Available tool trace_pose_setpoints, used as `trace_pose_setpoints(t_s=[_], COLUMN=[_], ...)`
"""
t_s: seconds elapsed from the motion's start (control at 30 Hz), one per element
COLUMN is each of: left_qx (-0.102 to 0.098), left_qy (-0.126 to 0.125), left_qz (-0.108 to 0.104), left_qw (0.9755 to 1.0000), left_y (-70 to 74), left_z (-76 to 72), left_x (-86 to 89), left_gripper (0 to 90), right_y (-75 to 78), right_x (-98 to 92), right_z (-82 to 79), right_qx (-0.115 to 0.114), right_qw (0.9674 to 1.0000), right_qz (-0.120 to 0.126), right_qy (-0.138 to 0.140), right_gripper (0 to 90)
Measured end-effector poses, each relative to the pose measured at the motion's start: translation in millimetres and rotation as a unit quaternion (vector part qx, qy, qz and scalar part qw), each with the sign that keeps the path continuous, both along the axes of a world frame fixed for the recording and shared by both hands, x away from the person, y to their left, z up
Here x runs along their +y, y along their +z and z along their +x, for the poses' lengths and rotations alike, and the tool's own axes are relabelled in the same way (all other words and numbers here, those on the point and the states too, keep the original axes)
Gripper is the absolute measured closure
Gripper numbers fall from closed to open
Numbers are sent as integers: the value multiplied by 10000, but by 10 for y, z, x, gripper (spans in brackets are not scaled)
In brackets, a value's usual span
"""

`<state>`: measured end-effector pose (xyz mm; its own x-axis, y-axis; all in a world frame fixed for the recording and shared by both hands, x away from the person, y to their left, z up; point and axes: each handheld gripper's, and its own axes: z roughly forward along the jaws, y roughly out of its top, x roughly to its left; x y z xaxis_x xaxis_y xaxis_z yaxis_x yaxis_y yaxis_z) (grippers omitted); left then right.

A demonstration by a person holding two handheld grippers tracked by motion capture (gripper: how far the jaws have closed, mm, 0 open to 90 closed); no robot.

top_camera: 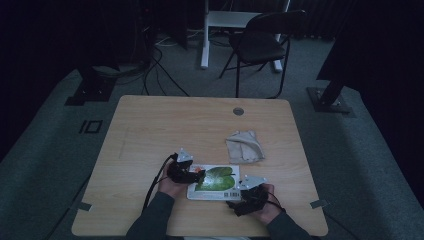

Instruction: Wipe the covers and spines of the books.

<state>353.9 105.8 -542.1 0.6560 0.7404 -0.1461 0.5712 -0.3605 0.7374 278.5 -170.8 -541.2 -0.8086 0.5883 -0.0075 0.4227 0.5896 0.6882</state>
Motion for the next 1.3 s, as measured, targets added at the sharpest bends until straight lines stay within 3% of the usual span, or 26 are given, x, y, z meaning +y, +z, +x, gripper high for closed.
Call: trace_pose_setpoints(t_s=[0.2,0.37,0.5,0.67,0.8,1.1,1.3], left_qx=[-108,-369,-392,-337,-249,-91,-63], left_qy=[13,1,-39,-6,-11,-20,10], left_qz=[11,-144,-111,-61,95,83,2], left_qw=[9999,9992,9992,9994,9996,9999,10000], left_y=[56,203,252,203,115,11,53], left_z=[-51,-115,-116,-100,-79,-34,-55], left_x=[3,19,10,2,-15,-5,10], left_gripper=[311,315,314,314,310,311,310], right_y=[-4,10,16,16,15,14,15], right_x=[4,17,26,23,23,20,32], right_z=[9,26,33,35,36,36,37], right_qx=[-4,23,-9,-1,-3,-5,-28], right_qw=[10000,10000,9999,10000,10000,10000,9999], right_qz=[-1,-76,-103,-74,-68,-57,-125], right_qy=[-26,8,22,30,30,69,69], right_gripper=[107,101,101,101,101,101,97])
